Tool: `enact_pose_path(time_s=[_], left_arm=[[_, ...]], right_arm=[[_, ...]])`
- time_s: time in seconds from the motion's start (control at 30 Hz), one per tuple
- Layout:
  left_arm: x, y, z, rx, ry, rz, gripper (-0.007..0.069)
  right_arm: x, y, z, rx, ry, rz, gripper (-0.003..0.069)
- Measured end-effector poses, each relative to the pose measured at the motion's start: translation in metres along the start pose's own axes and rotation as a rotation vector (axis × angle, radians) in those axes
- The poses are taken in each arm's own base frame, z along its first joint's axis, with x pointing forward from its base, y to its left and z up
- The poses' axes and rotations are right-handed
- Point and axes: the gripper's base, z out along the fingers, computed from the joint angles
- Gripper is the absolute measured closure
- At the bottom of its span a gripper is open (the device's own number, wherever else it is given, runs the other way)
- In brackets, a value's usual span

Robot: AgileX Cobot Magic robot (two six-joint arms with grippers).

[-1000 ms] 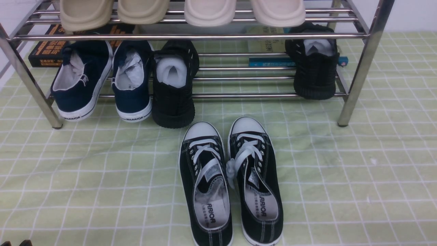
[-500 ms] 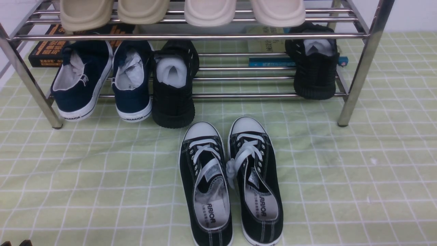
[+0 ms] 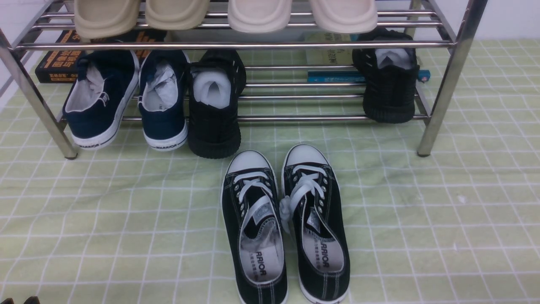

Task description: Take the shoes off the shelf with your hand from the green coffee tablecloth.

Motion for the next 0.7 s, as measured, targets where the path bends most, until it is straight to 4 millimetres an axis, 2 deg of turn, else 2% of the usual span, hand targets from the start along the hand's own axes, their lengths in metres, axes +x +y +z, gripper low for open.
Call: enact_pose_path(time_s=[0.7], left_arm=[[0.0000,0.0000,0.0000,0.000,0.000,0.000,0.0385]], right_arm=[[0.0000,0.0000,0.0000,0.000,0.000,0.000,0.0421]])
